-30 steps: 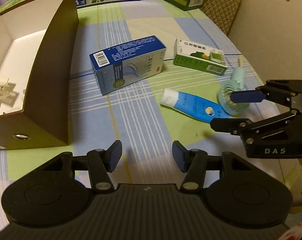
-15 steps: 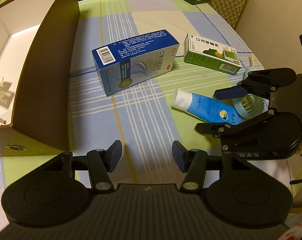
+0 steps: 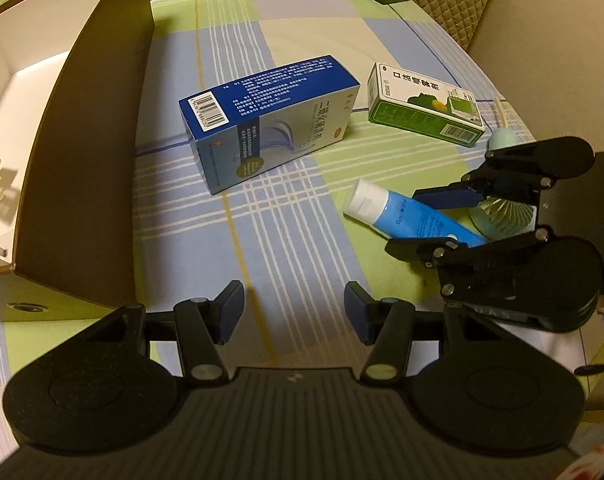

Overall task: Organize rigid objects
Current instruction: 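Close the right gripper around the blue tube and lift it, then tip up and grasp the blue medicine box with the left gripper while the right holds the tube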

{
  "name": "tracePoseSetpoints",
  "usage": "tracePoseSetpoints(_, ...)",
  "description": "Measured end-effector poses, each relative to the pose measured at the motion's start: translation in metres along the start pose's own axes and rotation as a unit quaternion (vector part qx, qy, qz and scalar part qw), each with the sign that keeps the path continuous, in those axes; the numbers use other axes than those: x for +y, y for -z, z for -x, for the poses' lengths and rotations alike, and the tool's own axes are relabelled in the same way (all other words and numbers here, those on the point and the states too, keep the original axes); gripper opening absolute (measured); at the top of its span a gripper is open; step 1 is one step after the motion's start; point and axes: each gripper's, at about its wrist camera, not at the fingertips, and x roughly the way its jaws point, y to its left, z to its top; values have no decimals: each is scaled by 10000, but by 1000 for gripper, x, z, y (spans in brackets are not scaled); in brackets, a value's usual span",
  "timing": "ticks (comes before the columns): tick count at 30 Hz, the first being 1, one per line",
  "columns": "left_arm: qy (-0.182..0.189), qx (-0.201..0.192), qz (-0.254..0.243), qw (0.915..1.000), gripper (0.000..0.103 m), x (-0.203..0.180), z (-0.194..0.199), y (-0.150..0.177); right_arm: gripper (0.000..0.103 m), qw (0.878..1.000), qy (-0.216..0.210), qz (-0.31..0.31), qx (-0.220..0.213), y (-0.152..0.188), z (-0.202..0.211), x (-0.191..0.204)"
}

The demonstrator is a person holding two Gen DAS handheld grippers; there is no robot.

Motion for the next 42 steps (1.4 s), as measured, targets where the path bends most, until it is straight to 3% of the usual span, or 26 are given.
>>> tracePoseSetpoints(8, 25, -49, -132, 9999, 51, -3, 5, -4, 36, 9953, 64, -742, -619, 2, 25, -5)
tracePoseSetpoints(18, 68, -359, -750, 9965, 51, -13, 24, -28, 36, 9738, 329, -1980, -1066, 2, 65, -39)
tracePoseSetpoints(29, -201, -625, -1730, 9827, 53, -4, 24, -77, 36, 9463, 696, -2922, -1194, 2, 86, -75)
tracePoseSetpoints(42, -190, -147, -2700, 9626, 55, 0, -19, -110, 36, 9356, 837, -3220, -1182, -2, 81, -91)
